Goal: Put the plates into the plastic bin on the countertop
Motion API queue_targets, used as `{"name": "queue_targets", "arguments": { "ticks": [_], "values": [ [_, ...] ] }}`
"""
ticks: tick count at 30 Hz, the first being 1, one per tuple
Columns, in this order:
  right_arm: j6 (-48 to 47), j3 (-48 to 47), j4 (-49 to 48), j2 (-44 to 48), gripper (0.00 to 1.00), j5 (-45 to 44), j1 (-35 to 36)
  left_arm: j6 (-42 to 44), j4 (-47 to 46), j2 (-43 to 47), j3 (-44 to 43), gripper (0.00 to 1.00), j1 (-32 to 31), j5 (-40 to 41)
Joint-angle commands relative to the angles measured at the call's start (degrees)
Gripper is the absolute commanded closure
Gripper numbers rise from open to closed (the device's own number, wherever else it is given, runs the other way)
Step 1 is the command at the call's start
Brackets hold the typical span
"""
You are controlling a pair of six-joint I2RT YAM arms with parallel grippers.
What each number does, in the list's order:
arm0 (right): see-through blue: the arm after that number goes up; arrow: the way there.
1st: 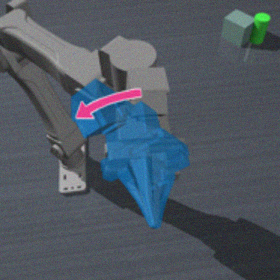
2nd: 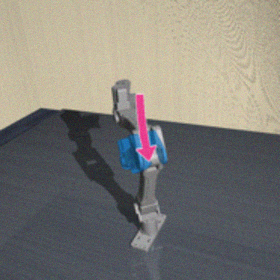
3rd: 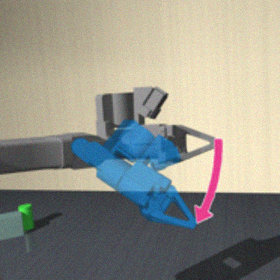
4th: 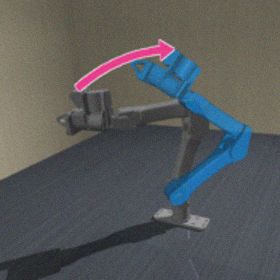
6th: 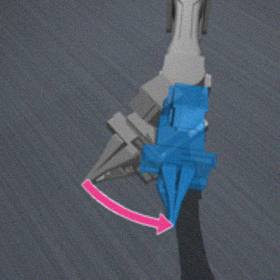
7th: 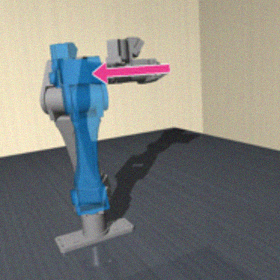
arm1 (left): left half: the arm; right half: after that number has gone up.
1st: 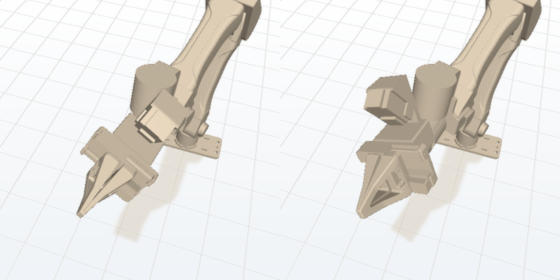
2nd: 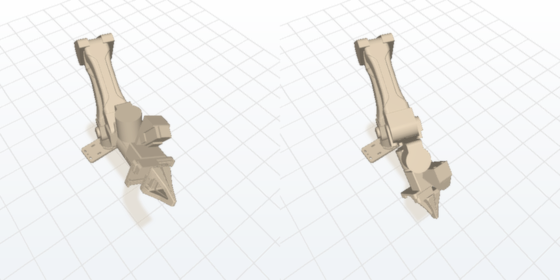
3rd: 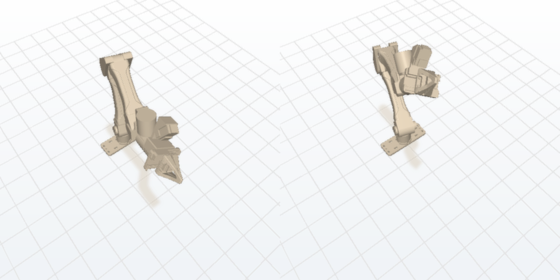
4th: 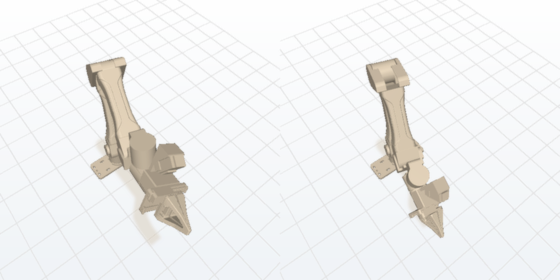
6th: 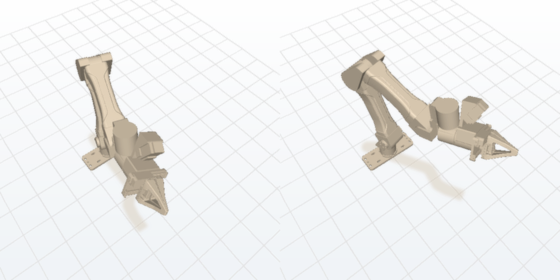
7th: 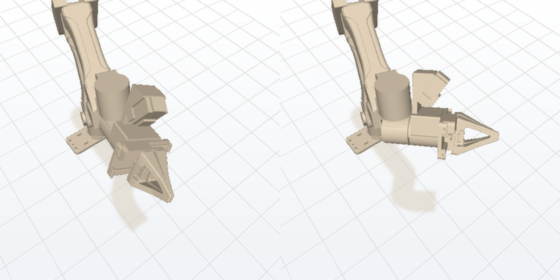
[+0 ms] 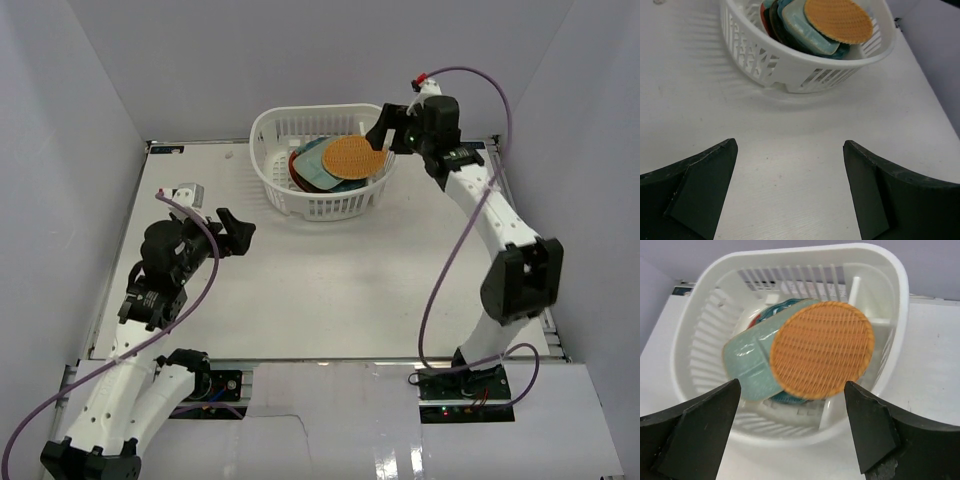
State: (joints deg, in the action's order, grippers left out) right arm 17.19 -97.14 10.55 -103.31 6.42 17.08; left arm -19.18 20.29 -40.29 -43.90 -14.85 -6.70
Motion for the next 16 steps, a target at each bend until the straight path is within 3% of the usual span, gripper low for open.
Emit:
{"name": "queue_targets", "arguments": {
  "ticks": [1, 4, 6, 10, 16],
  "values": [
    [-3.0, 12.6, -6.3, 14.9, 0.1, 2.2, 1.7, -1.8, -3.1, 1.1, -5.7, 0.02, -0.2, -4.3],
    [-2.0, 26.2, -11.8, 34.6, 0.1, 1.2, 2.3, -3.0, -5.3, 2.7, -9.3, 0.02, -0.2, -6.2],
    [-2.0, 31.6, -13.6, 42.5, 0.1, -0.8, 2.3, -3.1, -6.4, 3.8, -11.5, 0.02, -0.2, -6.2],
    [-1.1, 45.7, -17.8, 61.4, 0.1, -11.8, 2.4, -3.3, -9.3, 8.0, -13.5, 0.02, -0.2, -3.0],
    [-1.4, 50.0, -20.2, 68.1, 0.1, -15.2, 2.3, -6.3, -11.3, 10.1, -11.7, 0.02, -0.1, -0.8]
  ]
}}
